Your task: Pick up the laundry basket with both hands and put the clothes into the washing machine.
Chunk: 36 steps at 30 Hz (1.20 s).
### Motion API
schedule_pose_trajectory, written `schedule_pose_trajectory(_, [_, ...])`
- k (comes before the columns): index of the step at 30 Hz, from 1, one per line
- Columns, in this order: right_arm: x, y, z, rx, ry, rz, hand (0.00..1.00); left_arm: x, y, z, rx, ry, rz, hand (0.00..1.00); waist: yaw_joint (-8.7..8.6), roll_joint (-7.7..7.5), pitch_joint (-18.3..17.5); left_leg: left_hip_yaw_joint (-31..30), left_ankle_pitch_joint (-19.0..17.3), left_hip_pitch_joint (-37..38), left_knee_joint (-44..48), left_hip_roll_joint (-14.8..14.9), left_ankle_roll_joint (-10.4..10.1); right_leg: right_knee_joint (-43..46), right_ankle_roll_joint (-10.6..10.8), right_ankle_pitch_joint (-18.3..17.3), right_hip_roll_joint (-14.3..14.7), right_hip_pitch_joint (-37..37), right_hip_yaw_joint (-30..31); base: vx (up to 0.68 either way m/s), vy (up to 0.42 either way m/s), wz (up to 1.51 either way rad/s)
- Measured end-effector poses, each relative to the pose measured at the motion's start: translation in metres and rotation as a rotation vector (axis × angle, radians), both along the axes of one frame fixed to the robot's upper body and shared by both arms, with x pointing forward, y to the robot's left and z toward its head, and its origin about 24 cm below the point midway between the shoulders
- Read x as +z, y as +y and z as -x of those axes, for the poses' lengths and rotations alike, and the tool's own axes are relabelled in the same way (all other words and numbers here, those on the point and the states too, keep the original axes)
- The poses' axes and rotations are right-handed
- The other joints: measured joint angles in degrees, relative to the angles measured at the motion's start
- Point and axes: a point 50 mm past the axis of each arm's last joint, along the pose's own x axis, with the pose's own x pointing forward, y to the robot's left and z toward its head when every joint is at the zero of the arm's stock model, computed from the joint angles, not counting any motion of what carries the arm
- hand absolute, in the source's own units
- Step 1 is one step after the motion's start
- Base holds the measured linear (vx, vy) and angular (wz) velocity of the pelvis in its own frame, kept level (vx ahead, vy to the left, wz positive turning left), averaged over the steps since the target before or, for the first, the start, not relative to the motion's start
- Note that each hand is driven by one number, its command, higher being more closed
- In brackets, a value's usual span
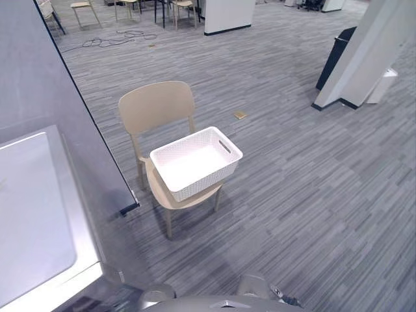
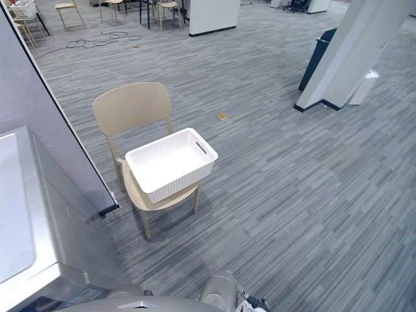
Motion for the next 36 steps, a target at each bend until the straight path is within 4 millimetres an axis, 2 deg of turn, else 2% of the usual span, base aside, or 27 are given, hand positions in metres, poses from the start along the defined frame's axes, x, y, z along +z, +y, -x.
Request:
schedule_pose_trajectory(2, [-0.004,0.006,0.007,0.005,0.041,-0.035,0.0,0.002,-0.004,-0.013,-0.043,-0.071,0.011,0.0,-0.4,-0.69,-1.25,-1.8,-2.72,-0.74,2.51,2.74,-3.57,-3.4,6.77,2.13,-0.59,1.93,-1.89,0.18,-0.603,0.28])
schedule_pose_trajectory(3, [-0.005,0.007,0.009,0.008,0.05,-0.042,0.0,0.002,-0.006,-0.015,-0.045,-0.079,0.017,0.0,-0.36,-1.11,-1.7,-1.78,-3.42,-0.47,2.78,3.74,-4.7,-3.6,6.39,2.52,-0.48,2.52,-3.36,0.24,-0.827,-0.04])
schedule_pose_trajectory(4, [-0.003,-0.005,0.011,0.024,0.067,-0.019,0.0,-0.003,-0.025,-0.016,-0.036,-0.077,0.075,0.0,-0.29,1.16,-3.49,-2.84,-3.41,-0.37,3.27,8.76,-6.39,-1.63,6.52,-3.34,3.57,2.44,-7.0,0.26,-0.781,0.01])
schedule_pose_trajectory(5, [-0.001,-0.014,0.011,0.026,0.071,0.005,0.0,-0.004,-0.03,-0.019,-0.019,-0.106,0.091,0.0,-0.48,2.44,-4.29,-4.66,-0.61,-1.94,6.17,9.83,-3.78,-0.38,5.89,-5.55,5.37,2.35,-8.54,0.25,-0.753,0.2])
schedule_pose_trajectory(6, [0.0,-0.018,0.008,0.03,0.066,0.016,0.0,-0.003,-0.031,-0.022,-0.013,-0.124,0.097,0.0,-0.68,2.6,-4.33,-5.55,2.0,-4.07,9.94,9.94,-0.66,-0.13,5.08,-6.21,5.73,2.8,-9.56,0.2,-0.553,0.49])
schedule_pose_trajectory(7, [0.003,-0.024,0.004,0.033,0.052,0.036,0.0,-0.004,-0.032,-0.021,0.019,-0.133,0.107,0.0,-0.69,3.09,-4.4,-6.22,7.4,-8.27,16.68,10.42,4.4,-1.13,3.48,-6.41,6.6,5.12,-11.86,0.16,-0.531,0.61])
schedule_pose_trajectory(8, [0.004,-0.027,-0.003,0.04,0.037,0.045,0.0,-0.005,-0.035,-0.016,0.047,-0.122,0.119,0.0,-0.44,3.41,-4.22,-5.8,9.8,-11.77,23.21,10.96,4.63,-2.53,1.62,-6.6,7.71,7.75,-14.15,0.12,-0.405,0.57])
schedule_pose_trajectory(10, [0.006,-0.028,-0.014,0.045,0.013,0.051,0.0,-0.006,-0.035,-0.009,0.058,-0.101,0.128,0.0,0.37,3.34,-4.17,-1.91,9.51,-15.85,31.8,11.03,4.7,-6.59,-0.73,-6.22,9.35,11.85,-17.27,0.11,-0.356,0.52])
schedule_pose_trajectory(12, [0.01,-0.032,-0.027,0.043,-0.016,0.07,0.0,-0.007,-0.037,-0.005,0.062,-0.08,0.138,0.0,0.74,3.22,-4.07,5.37,8.74,-17.55,32.49,10.54,4.77,-11.44,-1.86,-4.93,10.87,15.39,-20.2,0.14,-0.275,0.62])
schedule_pose_trajectory(13, [0.012,-0.034,-0.033,0.04,-0.036,0.082,0.0,-0.008,-0.036,-0.004,0.07,-0.078,0.14,0.0,0.97,3.26,-3.9,10.81,7.41,-17.63,29.73,9.51,4.17,-14.04,-2.15,-4.33,11.51,17.04,-22.49,0.1,-0.109,0.69])
schedule_pose_trajectory(14, [0.013,-0.035,-0.035,0.037,-0.043,0.084,0.0,-0.008,-0.037,-0.004,0.07,-0.077,0.141,0.0,1.0,3.19,-3.87,13.22,6.72,-16.97,26.94,8.3,3.62,-15.05,-2.16,-4.15,11.63,17.8,-23.65,0.14,-0.089,0.83])
schedule_pose_trajectory(15, [0.014,-0.037,-0.039,0.017,-0.054,0.083,0.0,-0.008,-0.038,-0.004,0.055,-0.071,0.146,0.0,0.95,3.23,-3.63,15.74,6.48,-14.7,18.84,5.54,2.86,-15.91,-1.42,-3.59,11.71,18.5,-25.0,0.14,-0.049,0.66])
schedule_pose_trajectory(16, [0.015,-0.039,-0.046,-0.009,-0.075,0.079,0.0,-0.01,-0.039,0.002,0.029,-0.039,0.155,0.0,1.47,3.83,-3.6,19.81,6.87,-9.47,4.08,2.91,4.31,-16.22,-1.26,-3.84,12.31,18.51,-26.24,0.14,-0.036,0.61])
schedule_pose_trajectory(17, [0.015,-0.038,-0.048,-0.017,-0.078,0.07,0.0,-0.01,-0.039,0.007,0.032,-0.02,0.159,0.0,1.45,3.19,-3.33,20.81,7.36,-7.63,-0.51,2.15,5.62,-16.45,-1.06,-4.04,12.35,18.62,-26.36,0.18,-0.046,0.41])
schedule_pose_trajectory(18, [0.013,-0.025,-0.059,-0.028,-0.109,0.031,0.0,-0.01,-0.034,0.009,0.017,0.001,0.154,0.0,1.87,1.67,-3.1,20.43,11.96,-4.8,-9.2,-0.96,6.71,-19.02,-0.93,-2.84,11.62,18.66,-26.17,0.18,-0.036,0.24])
schedule_pose_trajectory(19, [0.013,-0.018,-0.065,-0.028,-0.125,0.014,0.0,-0.01,-0.033,0.009,0.02,0.003,0.153,0.0,1.97,1.29,-2.75,20.31,13.22,-3.73,-12.09,-1.94,6.7,-19.5,-0.77,-2.45,11.29,18.8,-26.23,0.17,-0.03,0.13])
schedule_pose_trajectory(21, [0.009,-0.009,-0.06,-0.02,-0.113,-0.009,0.0,-0.01,-0.033,0.008,0.008,0.008,0.152,0.0,1.42,1.24,-2.69,19.03,14.48,-0.76,-16.81,-3.85,6.43,-18.7,-1.02,-3.07,10.33,20.02,-26.07,0.12,0.032,0.36])
schedule_pose_trajectory(23, [0.004,-0.002,-0.045,-0.026,-0.081,-0.031,0.0,-0.01,-0.032,0.006,-0.009,0.009,0.151,0.0,1.1,0.76,-2.31,17.06,14.08,1.4,-19.34,-5.62,6.45,-14.29,-1.06,-5.42,8.36,20.37,-26.22,0.07,0.042,0.52])
schedule_pose_trajectory(24, [0.003,0.0,-0.043,-0.015,-0.075,-0.036,0.0,-0.011,-0.033,0.002,-0.023,0.004,0.151,0.0,1.24,1.04,-2.31,16.73,14.03,2.4,-20.12,-5.9,6.45,-7.55,-1.04,-6.71,7.24,18.03,-25.65,0.06,0.04,0.31])
schedule_pose_trajectory(25, [0.002,0.0,-0.037,0.023,-0.057,-0.024,0.0,-0.01,-0.031,-0.002,-0.062,0.004,0.143,0.0,0.87,1.12,-2.2,16.46,13.87,3.18,-20.14,-6.14,6.6,6.71,-0.92,-6.39,4.86,11.77,-22.45,0.05,0.029,0.32])
schedule_pose_trajectory(26, [0.002,0.001,-0.037,0.042,-0.056,-0.023,0.0,-0.009,-0.028,-0.005,-0.088,0.002,0.133,0.0,0.25,0.58,-1.9,15.91,13.75,3.81,-20.04,-6.24,6.69,14.09,-0.7,-4.42,4.06,8.36,-19.84,0.09,0.003,0.31])
schedule_pose_trajectory(28, [0.001,0.007,-0.034,0.064,-0.053,-0.032,0.0,-0.007,-0.022,-0.018,-0.104,-0.034,0.11,0.0,-0.14,-0.26,-1.23,15.05,13.16,5.0,-19.45,-6.21,6.64,23.78,-0.27,0.08,3.84,3.74,-14.96,0.12,-0.074,0.26])
schedule_pose_trajectory(29, [0.0,0.012,-0.032,0.062,-0.057,-0.042,0.0,-0.003,-0.014,-0.031,-0.113,-0.08,0.079,0.0,-0.37,-1.74,-0.56,14.12,12.24,5.47,-17.73,-5.89,6.38,30.29,0.21,-0.36,4.55,0.01,-10.96,0.13,-0.124,0.22])
schedule_pose_trajectory(31, [-0.002,0.011,-0.023,0.045,-0.032,-0.045,0.0,0.0,-0.012,-0.047,-0.127,-0.123,0.067,0.0,-0.46,-2.32,-0.26,12.52,11.07,5.14,-15.56,-4.45,5.56,30.2,0.22,-3.92,5.1,-1.39,-10.41,0.09,-0.163,0.45])
schedule_pose_trajectory(33, [-0.003,0.009,-0.01,0.019,-0.006,-0.043,0.0,0.002,-0.015,-0.061,-0.135,-0.159,0.07,0.0,-0.51,-1.82,-0.44,10.99,10.0,4.79,-13.96,-2.77,4.54,23.24,0.32,-4.79,4.18,-1.47,-10.19,0.07,-0.175,0.42])
schedule_pose_trajectory(34, [-0.003,0.007,-0.007,0.012,-0.001,-0.041,0.0,0.002,-0.017,-0.064,-0.132,-0.171,0.073,0.0,-0.41,-1.54,-0.45,10.78,9.44,4.64,-13.23,-1.84,3.83,17.89,0.28,-4.76,3.54,-1.28,-9.67,0.1,-0.233,0.11])
schedule_pose_trajectory(36, [-0.005,0.01,0.003,-0.013,0.021,-0.051,0.0,0.002,-0.017,-0.063,-0.084,-0.182,0.077,0.0,-0.68,-1.27,-0.46,9.22,7.98,3.84,-11.01,0.07,1.97,1.13,-0.78,-3.14,3.84,1.27,-3.93,0.12,-0.33,0.23])
